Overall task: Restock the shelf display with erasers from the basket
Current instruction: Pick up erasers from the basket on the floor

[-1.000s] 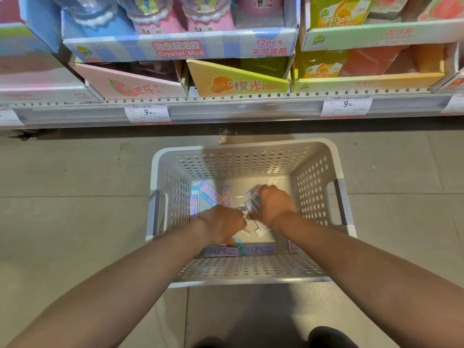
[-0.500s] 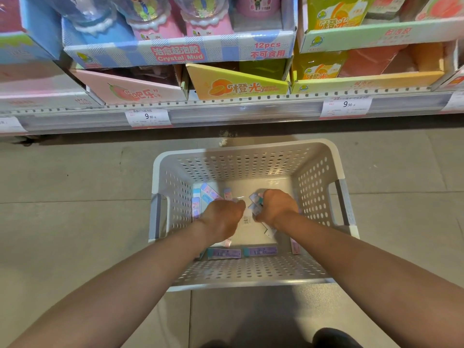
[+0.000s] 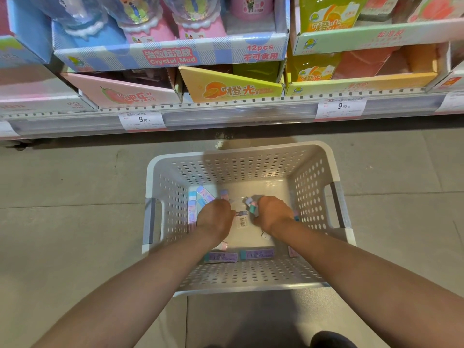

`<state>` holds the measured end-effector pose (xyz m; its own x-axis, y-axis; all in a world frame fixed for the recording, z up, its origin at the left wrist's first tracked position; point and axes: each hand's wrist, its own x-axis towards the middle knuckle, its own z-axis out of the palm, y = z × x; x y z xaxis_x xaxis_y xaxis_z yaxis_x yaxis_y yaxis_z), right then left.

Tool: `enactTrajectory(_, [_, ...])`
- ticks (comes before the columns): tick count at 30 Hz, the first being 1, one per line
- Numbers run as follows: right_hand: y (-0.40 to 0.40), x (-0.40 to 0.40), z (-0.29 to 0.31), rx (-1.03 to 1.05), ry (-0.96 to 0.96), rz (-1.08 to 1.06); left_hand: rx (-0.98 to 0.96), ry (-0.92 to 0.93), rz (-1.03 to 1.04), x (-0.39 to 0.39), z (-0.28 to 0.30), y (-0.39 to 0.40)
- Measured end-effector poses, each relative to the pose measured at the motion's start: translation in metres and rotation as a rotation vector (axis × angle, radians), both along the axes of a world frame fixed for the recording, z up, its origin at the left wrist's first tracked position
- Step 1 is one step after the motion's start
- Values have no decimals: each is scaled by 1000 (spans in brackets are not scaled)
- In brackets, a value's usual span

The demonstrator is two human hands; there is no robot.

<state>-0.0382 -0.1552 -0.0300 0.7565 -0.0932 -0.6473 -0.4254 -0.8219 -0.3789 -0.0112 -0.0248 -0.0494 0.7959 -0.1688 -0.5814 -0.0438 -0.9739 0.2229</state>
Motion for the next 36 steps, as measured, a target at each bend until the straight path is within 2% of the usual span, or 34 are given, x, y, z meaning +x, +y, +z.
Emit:
enactTrajectory(12, [-10,19,31,244,-24,-215,-226,126,255,26,31,-2])
enactTrajectory(18, [-14,27,90,318,-78,-285,-424,306,344,32,102,8])
enactTrajectory(21, [-13,27,138,323,-129,-261,-495,317,415,34,155,11])
enactTrajectory(28, [-13,26,284,399,-287,-258,-612,308,430,40,317,10])
enactTrajectory(36, [-6,10,514,498,-467,-206,-856,442,451,22,550,15])
